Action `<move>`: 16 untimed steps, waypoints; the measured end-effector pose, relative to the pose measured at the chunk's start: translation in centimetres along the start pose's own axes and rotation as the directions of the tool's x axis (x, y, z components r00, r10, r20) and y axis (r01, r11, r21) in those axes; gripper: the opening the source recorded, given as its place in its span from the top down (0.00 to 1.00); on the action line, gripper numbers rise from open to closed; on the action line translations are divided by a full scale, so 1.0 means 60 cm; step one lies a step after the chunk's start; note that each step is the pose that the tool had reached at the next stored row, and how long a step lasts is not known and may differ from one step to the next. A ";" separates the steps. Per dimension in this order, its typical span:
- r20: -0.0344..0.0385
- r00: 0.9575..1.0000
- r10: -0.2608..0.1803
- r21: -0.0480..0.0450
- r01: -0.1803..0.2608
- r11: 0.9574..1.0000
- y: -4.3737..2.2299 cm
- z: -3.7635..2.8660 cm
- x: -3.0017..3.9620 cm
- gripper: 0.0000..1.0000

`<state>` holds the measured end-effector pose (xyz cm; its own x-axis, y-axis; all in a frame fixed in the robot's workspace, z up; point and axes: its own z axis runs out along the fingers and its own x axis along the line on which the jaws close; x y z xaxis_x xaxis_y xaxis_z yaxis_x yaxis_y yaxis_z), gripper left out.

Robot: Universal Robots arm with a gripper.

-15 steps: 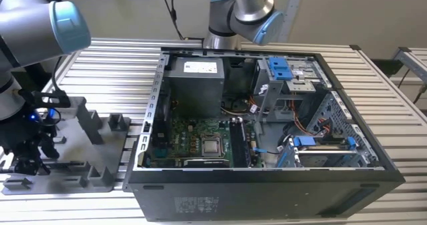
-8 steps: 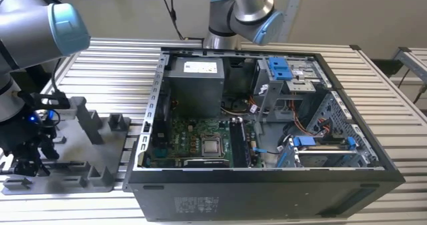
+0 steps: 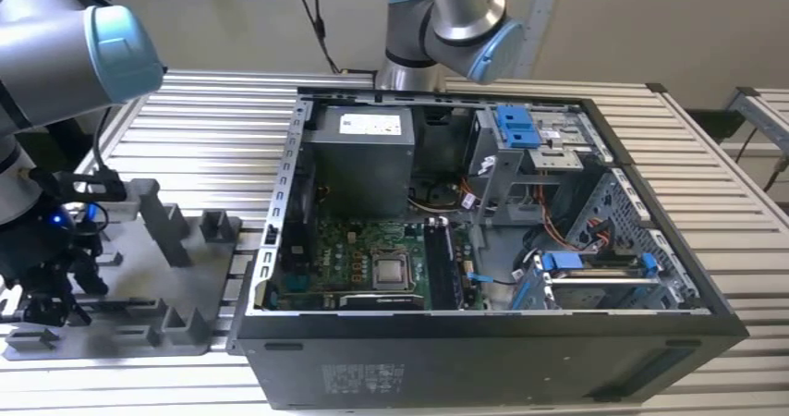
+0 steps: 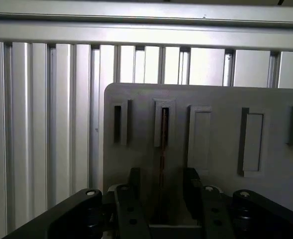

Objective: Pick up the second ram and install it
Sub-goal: 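Pick up the second ram and move it above second insertion slot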

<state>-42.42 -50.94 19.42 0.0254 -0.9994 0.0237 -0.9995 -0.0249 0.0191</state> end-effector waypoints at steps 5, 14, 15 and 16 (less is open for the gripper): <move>0.000 1.000 0.000 0.000 0.000 1.000 0.000 0.000 0.000 0.52; 0.001 1.000 0.000 0.000 0.000 1.000 0.001 -0.005 0.000 0.52; 0.001 1.000 0.000 0.000 0.000 1.000 0.001 -0.005 0.000 0.52; 0.001 1.000 0.000 0.000 0.000 1.000 0.001 -0.005 0.000 0.52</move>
<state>-42.46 -50.94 19.75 0.0253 -0.9994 0.0230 -0.9995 -0.0249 0.0191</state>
